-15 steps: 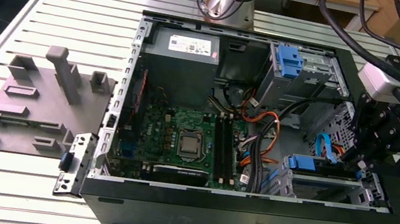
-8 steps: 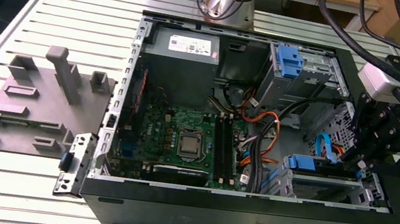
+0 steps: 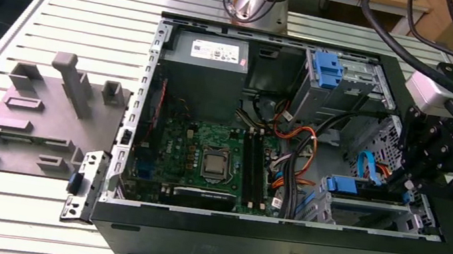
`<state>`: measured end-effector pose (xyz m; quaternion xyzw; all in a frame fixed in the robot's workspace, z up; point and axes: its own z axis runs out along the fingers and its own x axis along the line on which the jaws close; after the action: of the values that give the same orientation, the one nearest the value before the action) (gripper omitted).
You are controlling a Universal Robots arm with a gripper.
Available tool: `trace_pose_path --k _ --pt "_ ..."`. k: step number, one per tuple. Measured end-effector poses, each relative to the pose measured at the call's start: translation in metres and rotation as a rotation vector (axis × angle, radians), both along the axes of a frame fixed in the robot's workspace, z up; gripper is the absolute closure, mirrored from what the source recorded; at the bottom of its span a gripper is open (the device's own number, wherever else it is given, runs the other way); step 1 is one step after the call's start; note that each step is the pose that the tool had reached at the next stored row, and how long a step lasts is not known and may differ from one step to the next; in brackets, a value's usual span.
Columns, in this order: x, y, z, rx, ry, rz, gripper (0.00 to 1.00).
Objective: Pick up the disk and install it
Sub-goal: 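Insert the second disk wire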
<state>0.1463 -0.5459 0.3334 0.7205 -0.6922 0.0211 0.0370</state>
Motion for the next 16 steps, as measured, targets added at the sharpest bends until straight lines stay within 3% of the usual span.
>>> trace_pose_path --k 6,16 --pt "0.0 0.0 0.0055 -0.0001 0.0 0.0 0.84" --pt "-0.0022 0.004 0.0053 0.0003 -0.0002 0.0 0.84"
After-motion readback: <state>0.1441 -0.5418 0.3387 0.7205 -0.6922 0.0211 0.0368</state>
